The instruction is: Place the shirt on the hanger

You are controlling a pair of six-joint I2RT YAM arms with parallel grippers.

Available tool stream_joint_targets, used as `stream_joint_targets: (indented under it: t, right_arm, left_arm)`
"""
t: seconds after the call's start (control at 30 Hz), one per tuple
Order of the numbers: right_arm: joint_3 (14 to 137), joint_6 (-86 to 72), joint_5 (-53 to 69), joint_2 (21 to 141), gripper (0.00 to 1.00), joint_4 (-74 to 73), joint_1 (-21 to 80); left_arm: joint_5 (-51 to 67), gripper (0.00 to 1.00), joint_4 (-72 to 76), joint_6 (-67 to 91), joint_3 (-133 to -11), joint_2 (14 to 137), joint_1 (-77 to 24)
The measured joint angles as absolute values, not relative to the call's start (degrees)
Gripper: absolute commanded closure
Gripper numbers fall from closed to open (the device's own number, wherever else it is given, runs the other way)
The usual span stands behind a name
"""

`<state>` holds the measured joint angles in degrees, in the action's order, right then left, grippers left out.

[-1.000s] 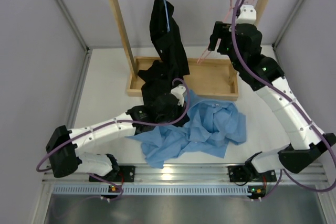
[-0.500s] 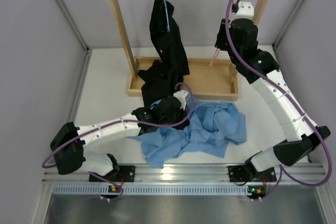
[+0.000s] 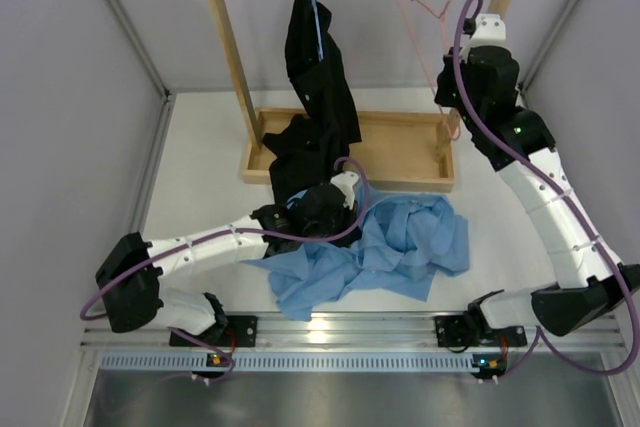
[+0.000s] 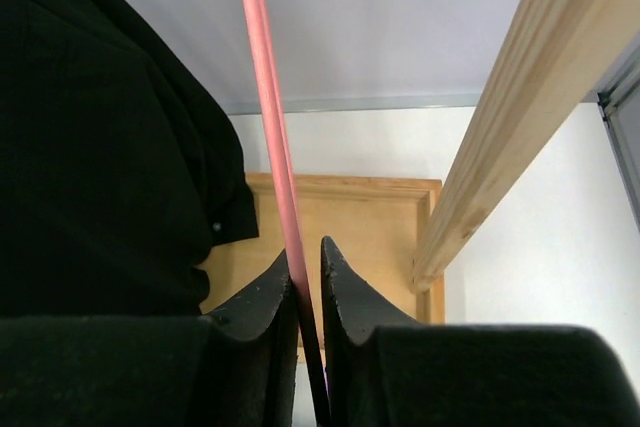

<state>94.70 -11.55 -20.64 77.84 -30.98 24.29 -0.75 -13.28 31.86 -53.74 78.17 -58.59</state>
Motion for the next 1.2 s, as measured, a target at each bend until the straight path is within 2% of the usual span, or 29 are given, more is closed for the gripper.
stream_joint_targets:
  t: [0.17,0.2,1.2]
  right_arm:
    - [94.11,-9.76,-17.45,76.55,0.93,-30.96,22.55]
    - [94.11,-9.47,-16.93,76.53,1.0,-30.94,22.31]
    - [97.54,-1.89,-7.4,75.99,1.0,-29.12,20.05]
  left_arm:
    - [0.4,1.0,-13.19,31.88,-53.74,78.17,-58.61]
    - [0.45,1.0,-13.19,31.88,-53.74,78.17,-58.59]
    - [0.84,1.0,-12.6,33.08,-53.12,77.14,-58.61]
